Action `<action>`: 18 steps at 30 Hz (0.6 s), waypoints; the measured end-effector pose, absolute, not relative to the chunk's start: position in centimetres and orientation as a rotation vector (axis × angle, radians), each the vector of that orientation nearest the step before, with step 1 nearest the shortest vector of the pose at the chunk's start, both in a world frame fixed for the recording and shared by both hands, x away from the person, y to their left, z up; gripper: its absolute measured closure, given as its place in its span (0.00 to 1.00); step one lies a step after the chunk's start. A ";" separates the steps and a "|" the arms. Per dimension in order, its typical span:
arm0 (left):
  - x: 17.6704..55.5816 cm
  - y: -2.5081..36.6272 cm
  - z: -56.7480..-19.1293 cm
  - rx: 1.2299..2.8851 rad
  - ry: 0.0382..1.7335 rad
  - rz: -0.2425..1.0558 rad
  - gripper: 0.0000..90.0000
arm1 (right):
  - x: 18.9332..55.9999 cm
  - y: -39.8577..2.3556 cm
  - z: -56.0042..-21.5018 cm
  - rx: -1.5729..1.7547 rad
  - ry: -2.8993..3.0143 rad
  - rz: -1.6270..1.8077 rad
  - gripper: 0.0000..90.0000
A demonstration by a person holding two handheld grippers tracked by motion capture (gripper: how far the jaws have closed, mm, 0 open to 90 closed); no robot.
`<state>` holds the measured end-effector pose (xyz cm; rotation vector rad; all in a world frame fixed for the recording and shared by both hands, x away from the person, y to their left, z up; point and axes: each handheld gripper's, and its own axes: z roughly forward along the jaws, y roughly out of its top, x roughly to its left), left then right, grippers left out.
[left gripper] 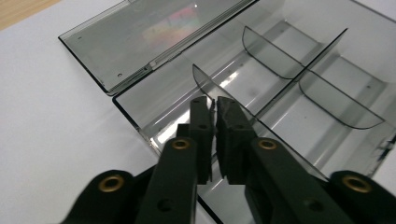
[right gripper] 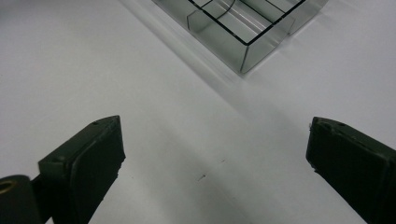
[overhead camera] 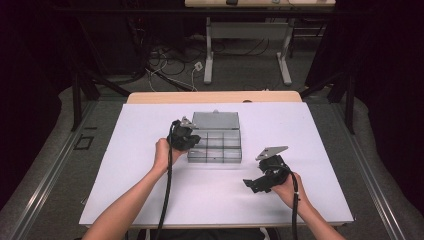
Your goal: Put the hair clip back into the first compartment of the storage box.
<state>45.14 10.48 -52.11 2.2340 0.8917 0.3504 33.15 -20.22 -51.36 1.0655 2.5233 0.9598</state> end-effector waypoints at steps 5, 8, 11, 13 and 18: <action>45.1 10.4 -52.2 2.229 0.903 0.376 0.82 | 33.1 -20.3 -51.3 1.069 2.527 0.954 0.04; 45.1 10.5 -52.2 2.232 0.910 0.370 0.73 | 33.1 -20.3 -51.3 1.065 2.531 0.957 0.04; 45.1 10.5 -52.2 2.226 0.915 0.371 0.65 | 33.1 -20.3 -51.3 1.062 2.532 0.956 0.04; 45.1 10.4 -52.2 2.230 0.912 0.357 0.60 | 33.1 -20.3 -51.3 1.062 2.534 0.960 0.04; 44.8 10.2 -51.9 2.244 0.894 0.364 0.44 | 33.2 -20.5 -51.3 1.057 2.529 0.964 0.04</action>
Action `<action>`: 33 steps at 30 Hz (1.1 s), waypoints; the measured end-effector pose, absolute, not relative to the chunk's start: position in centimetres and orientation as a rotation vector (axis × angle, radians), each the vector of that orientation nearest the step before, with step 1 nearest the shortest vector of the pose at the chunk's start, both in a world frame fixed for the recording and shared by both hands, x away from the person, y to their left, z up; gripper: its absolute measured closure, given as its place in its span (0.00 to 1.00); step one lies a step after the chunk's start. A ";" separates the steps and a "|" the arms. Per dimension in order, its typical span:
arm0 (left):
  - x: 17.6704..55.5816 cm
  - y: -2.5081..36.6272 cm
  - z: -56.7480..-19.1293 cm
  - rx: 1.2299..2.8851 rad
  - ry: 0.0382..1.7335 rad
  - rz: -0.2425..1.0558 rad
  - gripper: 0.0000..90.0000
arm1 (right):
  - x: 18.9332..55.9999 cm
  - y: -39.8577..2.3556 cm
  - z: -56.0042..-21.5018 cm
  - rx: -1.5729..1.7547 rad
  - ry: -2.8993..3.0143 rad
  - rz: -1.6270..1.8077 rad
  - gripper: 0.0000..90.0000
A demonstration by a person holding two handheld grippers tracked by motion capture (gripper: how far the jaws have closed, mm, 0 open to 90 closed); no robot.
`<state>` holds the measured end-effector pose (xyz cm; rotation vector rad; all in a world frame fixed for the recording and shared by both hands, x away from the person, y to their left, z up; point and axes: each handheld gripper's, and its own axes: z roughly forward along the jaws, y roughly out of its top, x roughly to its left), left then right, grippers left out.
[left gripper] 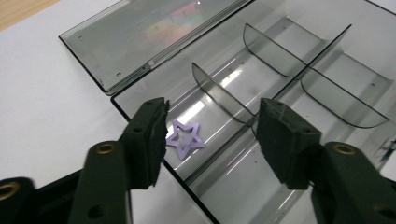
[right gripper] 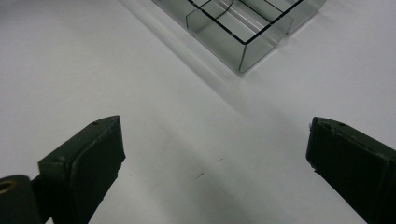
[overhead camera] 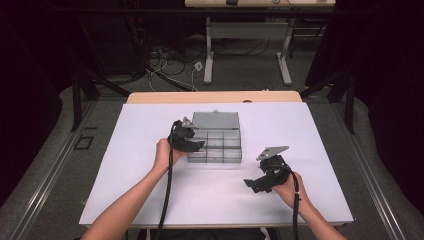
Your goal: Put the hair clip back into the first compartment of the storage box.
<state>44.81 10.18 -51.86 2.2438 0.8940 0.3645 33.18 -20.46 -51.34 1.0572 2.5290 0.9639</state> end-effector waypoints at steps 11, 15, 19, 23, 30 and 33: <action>44.6 10.2 -51.7 2.256 0.885 0.369 0.22 | 33.2 -20.4 -51.2 1.055 2.536 0.966 0.04; 44.5 9.8 -51.8 2.261 0.884 0.370 0.17 | 33.2 -20.4 -51.3 1.060 2.528 0.973 0.04; 44.3 9.5 -51.8 2.271 0.875 0.369 0.12 | 33.2 -20.4 -51.3 1.055 2.520 0.982 0.04; 44.2 9.4 -51.9 2.274 0.875 0.371 0.09 | 33.2 -20.4 -51.2 1.051 2.534 0.969 0.04; 44.1 9.2 -51.9 2.274 0.880 0.373 0.04 | 33.2 -20.4 -51.2 1.059 2.532 0.968 0.04; 44.1 9.1 -51.9 2.281 0.875 0.376 0.03 | 33.2 -20.5 -51.1 1.047 2.531 0.969 0.04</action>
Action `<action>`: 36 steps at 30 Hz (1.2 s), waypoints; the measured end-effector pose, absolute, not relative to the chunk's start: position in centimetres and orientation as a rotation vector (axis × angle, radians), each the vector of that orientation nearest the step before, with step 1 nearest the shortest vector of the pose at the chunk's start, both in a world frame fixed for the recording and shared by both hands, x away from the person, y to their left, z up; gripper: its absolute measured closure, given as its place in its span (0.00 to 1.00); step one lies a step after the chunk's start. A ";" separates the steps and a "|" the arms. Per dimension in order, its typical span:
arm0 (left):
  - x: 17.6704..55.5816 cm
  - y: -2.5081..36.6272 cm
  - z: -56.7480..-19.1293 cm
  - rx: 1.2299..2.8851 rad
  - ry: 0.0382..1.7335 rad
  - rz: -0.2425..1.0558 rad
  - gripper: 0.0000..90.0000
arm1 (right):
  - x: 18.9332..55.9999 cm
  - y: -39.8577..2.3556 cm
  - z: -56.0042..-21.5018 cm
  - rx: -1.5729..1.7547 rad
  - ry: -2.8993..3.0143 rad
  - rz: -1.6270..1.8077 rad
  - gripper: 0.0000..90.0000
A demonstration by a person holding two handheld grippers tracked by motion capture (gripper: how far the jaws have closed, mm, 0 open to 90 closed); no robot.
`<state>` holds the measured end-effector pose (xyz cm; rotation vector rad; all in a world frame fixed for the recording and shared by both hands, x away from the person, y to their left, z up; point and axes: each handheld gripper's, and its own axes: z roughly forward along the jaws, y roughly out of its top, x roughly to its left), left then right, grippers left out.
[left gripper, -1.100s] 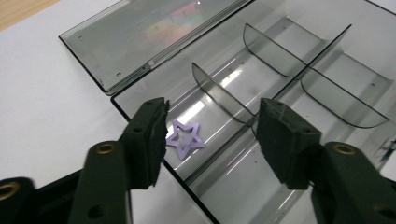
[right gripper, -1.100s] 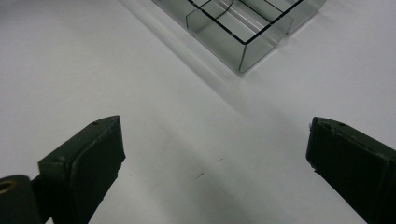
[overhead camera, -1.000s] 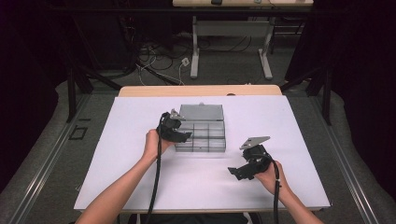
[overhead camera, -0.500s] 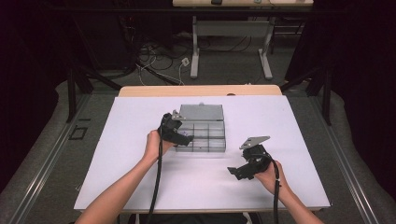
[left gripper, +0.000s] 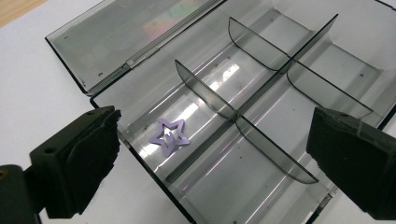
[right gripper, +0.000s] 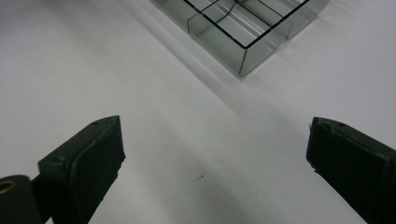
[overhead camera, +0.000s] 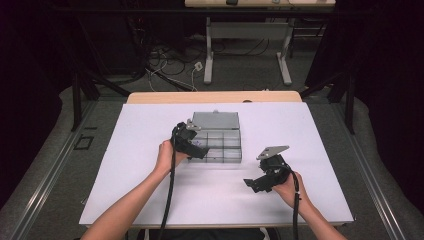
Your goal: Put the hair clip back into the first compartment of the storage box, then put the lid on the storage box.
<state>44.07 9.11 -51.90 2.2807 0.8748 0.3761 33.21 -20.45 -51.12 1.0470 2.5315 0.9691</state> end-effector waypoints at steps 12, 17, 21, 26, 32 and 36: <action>43.9 8.9 -51.9 2.277 0.883 0.380 0.00 | 33.2 -20.4 -51.1 1.039 2.518 0.980 0.04; 44.0 8.6 -52.0 2.282 0.886 0.396 0.00 | 33.2 -20.4 -51.1 1.040 2.532 0.981 0.04; 43.9 8.3 -52.1 2.285 0.884 0.396 0.00 | 33.1 -20.3 -51.1 1.033 2.537 0.970 0.04; 43.9 8.1 -52.3 2.278 0.901 0.370 0.01 | 33.0 -20.2 -51.1 1.031 2.534 0.967 0.04; 43.8 7.8 -52.3 2.277 0.912 0.388 0.02 | 33.0 -20.2 -51.0 1.026 2.533 0.967 0.04; 43.9 7.7 -52.4 2.274 0.929 0.390 0.02 | 32.9 -20.2 -50.9 1.017 2.535 0.961 0.04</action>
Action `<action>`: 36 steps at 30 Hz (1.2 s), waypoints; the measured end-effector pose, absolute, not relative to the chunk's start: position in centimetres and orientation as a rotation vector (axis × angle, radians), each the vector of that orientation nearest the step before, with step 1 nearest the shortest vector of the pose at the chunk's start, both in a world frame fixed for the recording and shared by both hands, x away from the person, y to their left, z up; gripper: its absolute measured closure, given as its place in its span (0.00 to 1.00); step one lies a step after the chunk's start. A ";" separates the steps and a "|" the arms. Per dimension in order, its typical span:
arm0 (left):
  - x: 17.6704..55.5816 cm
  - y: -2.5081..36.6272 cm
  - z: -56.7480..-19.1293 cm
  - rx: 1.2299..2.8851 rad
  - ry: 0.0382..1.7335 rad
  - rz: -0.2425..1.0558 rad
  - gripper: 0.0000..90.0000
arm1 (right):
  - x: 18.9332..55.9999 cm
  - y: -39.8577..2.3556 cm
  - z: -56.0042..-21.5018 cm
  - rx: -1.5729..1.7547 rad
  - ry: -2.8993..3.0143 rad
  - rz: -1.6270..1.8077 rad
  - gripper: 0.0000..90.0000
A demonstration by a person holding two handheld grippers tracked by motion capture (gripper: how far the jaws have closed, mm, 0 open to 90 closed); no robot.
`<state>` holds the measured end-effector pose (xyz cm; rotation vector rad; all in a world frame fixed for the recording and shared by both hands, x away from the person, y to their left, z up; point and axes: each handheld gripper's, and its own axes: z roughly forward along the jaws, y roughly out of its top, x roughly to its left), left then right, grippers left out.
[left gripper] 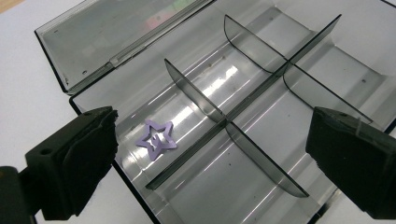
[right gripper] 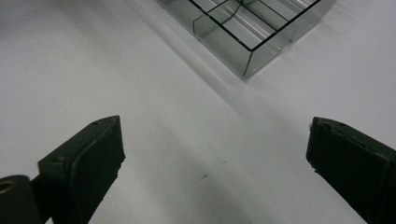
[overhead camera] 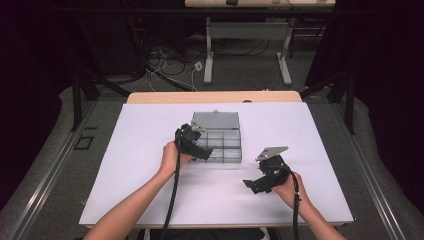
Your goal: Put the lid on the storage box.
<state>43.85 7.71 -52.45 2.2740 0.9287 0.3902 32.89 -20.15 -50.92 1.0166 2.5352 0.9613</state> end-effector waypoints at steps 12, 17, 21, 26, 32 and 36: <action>43.9 7.0 -52.4 2.298 0.906 0.403 0.04 | 32.9 -20.1 -51.0 1.020 2.530 0.959 0.04; 44.0 6.5 -52.0 2.298 0.913 0.413 0.18 | 33.0 -20.1 -51.0 1.028 2.538 0.957 0.04; 44.2 6.2 -51.9 2.326 0.904 0.400 0.28 | 33.1 -20.1 -51.2 1.022 2.535 0.976 0.04; 44.6 5.9 -52.6 2.346 0.905 0.380 0.43 | 33.0 -20.2 -51.1 1.020 2.532 0.968 0.04; 44.8 5.9 -53.5 2.369 0.904 0.347 0.56 | 33.0 -20.2 -51.1 1.025 2.531 0.971 0.04; 44.7 5.7 -53.9 2.395 0.910 0.363 0.58 | 33.0 -20.2 -51.1 1.031 2.537 0.970 0.04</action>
